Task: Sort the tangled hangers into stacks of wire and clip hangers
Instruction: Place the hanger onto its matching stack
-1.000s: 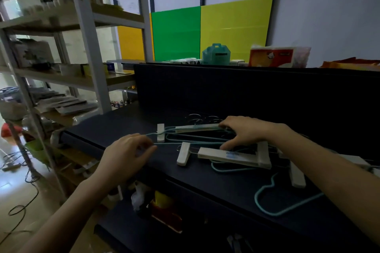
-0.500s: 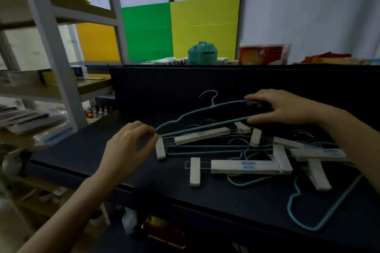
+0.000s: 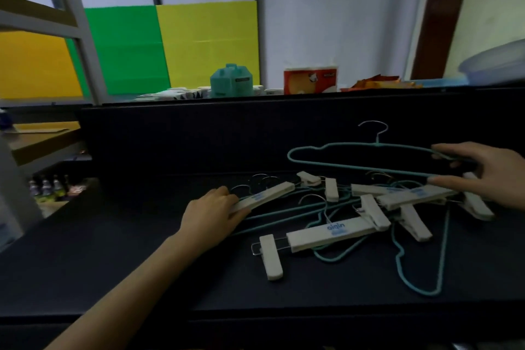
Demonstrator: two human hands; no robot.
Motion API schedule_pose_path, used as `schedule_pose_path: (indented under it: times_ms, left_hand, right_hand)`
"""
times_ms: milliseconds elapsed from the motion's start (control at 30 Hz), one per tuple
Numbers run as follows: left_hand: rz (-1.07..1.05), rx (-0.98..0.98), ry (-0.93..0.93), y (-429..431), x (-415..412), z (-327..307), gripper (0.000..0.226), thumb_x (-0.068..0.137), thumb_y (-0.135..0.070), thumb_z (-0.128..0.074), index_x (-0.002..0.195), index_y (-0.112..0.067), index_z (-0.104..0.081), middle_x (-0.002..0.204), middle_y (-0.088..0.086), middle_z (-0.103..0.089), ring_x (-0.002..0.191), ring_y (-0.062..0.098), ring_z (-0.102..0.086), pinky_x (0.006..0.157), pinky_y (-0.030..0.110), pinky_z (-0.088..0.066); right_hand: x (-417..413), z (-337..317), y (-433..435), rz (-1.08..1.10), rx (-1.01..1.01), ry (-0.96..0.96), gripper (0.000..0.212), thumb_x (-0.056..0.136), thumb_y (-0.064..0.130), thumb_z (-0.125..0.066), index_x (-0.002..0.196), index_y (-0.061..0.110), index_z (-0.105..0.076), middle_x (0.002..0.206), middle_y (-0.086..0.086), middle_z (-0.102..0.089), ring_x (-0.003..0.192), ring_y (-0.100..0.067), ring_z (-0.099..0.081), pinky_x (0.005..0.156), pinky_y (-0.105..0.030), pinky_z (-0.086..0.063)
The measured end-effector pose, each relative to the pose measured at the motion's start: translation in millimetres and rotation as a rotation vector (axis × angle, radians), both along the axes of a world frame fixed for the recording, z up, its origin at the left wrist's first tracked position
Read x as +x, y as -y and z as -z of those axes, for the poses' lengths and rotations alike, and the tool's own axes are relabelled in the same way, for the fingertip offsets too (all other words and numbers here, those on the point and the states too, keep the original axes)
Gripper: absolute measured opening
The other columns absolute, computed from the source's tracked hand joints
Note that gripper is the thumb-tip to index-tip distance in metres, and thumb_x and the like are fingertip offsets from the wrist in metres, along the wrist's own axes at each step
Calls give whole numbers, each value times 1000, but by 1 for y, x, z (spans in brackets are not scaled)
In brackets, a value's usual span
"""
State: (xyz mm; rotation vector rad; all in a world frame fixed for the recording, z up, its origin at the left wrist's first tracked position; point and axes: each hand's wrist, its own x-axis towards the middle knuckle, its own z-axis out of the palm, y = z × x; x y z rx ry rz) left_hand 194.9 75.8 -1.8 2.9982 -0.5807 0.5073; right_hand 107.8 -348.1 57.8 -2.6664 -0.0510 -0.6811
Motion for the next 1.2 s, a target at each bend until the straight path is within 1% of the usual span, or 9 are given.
schedule_pose_path:
  times_ms: [133,233,333,433,533,733,833,1067,1200]
  left_hand:
    - [7,48,23,-1,4,3,46,91,-56,-32,113,-22,-54,103,-3,-50,68,10,-45,53,25,-30]
    - [22,43,13,-3,6,1,46,90,-56,-33,112,-21,-54,103,-4,-49,68,10,-48,56,26,-35]
    - [18,-2,58,-11,6,-5,43,89,-56,-37,112,-24,-53,103,-5,-48,74,12,-53,59,28,-44]
    - [56,-84,160,-18,5,-14,44,88,-56,-37,112,-24,-53,101,-6,-48,78,14,-55,53,27,-36]
    - [131,-139,225,-19,3,-28,45,88,-55,-37,117,-24,-51,103,-6,-48,72,10,-47,47,24,-29]
    - [288,-116,234,18,-13,-53,46,89,-52,-39,125,-25,-46,110,-5,-47,76,14,-54,52,28,-42]
    - [358,-97,237,52,-24,-59,46,88,-53,-39,125,-25,-48,111,-5,-48,78,15,-55,53,30,-42]
    - [508,-75,261,165,-52,-63,49,87,-57,-37,123,-27,-50,107,-8,-48,76,14,-54,53,30,-44]
    - [573,-101,263,236,-76,-60,48,87,-57,-38,121,-27,-52,105,-7,-48,77,14,-54,53,30,-43]
  right_hand:
    - [-23,6,4,65,-15,30,73,58,78,-57,121,43,-50,111,16,-53,89,-8,-55,65,-18,-41]
    - [-34,7,2,99,-13,43,74,58,73,-58,124,39,-51,112,16,-53,93,-10,-53,66,-22,-44]
    - [-46,8,-4,117,32,68,75,57,70,-60,125,39,-51,111,17,-54,96,-10,-53,66,-9,-46]
    - [-54,6,-10,152,34,100,75,55,67,-61,124,38,-51,110,16,-54,96,-11,-52,65,-22,-45]
    - [-65,1,-14,152,54,138,72,56,64,-60,123,37,-52,107,18,-54,87,-1,-52,63,-17,-41]
    - [-106,-11,2,178,194,148,47,61,65,-63,101,75,-42,105,47,-50,96,-4,-55,74,-3,-41]
    - [-133,-13,26,235,194,151,47,58,78,-60,100,76,-42,106,42,-51,101,-3,-50,83,-23,-44]
    - [-215,-16,100,447,46,208,67,55,67,-57,118,47,-50,112,15,-52,82,-14,-55,68,-29,-48]
    - [-264,-17,154,528,-10,210,78,53,63,-60,124,29,-56,112,7,-55,89,-22,-57,77,-39,-48]
